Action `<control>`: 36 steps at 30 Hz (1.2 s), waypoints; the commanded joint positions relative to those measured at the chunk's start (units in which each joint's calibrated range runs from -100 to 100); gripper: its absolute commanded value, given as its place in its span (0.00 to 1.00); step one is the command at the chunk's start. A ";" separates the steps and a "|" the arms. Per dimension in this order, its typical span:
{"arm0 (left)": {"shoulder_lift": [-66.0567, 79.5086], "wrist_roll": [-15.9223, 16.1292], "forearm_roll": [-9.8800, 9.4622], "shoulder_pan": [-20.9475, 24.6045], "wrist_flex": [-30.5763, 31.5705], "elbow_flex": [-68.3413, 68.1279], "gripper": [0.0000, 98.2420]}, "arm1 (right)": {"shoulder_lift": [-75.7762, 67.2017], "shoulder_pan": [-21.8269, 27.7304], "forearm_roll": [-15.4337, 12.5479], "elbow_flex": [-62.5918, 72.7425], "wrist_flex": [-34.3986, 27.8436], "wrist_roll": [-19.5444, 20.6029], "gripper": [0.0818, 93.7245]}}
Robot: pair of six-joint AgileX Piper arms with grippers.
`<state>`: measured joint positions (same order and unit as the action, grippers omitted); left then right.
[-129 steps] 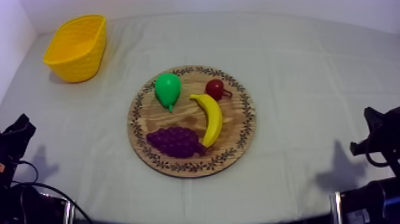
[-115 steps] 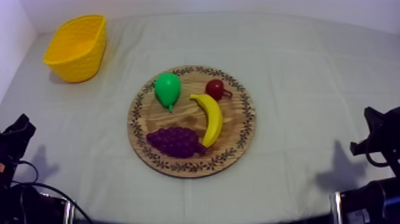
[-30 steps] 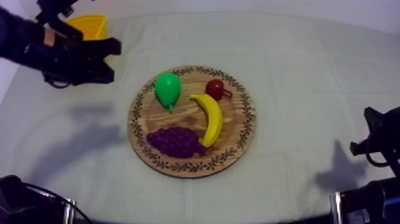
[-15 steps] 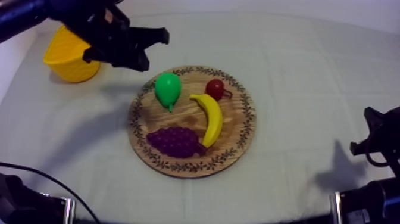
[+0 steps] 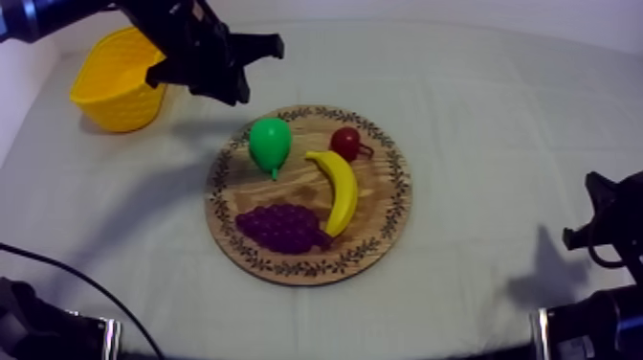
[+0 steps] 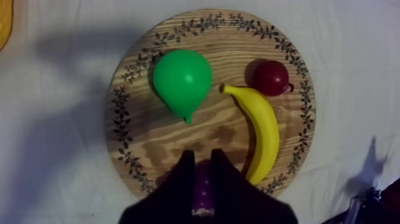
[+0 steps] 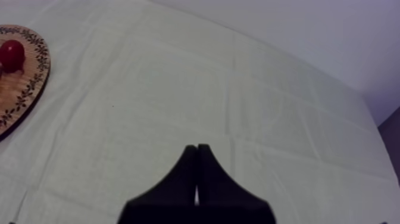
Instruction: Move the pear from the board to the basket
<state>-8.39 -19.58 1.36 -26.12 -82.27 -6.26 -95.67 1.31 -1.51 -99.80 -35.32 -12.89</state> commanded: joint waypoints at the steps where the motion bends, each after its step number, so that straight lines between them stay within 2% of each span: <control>1: -0.28 0.07 0.19 -0.10 -0.36 0.60 0.20 | 0.00 0.00 -0.02 0.02 -0.08 -0.03 0.00; 8: -1.32 0.42 0.32 -0.73 -1.12 1.97 0.50 | 0.00 0.00 -0.02 0.02 -0.08 -0.03 0.00; 13: -2.18 -0.46 0.35 -0.72 -1.69 1.95 0.67 | 0.00 0.00 -0.02 0.02 -0.08 -0.03 0.00; 18: -3.24 -1.11 0.45 -0.28 -3.12 2.51 0.81 | 0.00 0.00 -0.02 0.02 -0.08 -0.03 0.00; 26: -6.67 -1.02 0.84 0.23 -2.19 2.56 0.94 | 0.00 0.00 -0.02 0.02 -0.08 -0.04 0.00; 36: -15.42 0.55 1.29 1.05 2.00 2.66 0.97 | 0.00 0.00 -0.02 0.02 -0.08 -0.03 0.00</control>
<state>-22.19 -19.19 2.57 -25.11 -80.52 -3.76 -95.67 1.31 -1.51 -99.80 -35.39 -12.92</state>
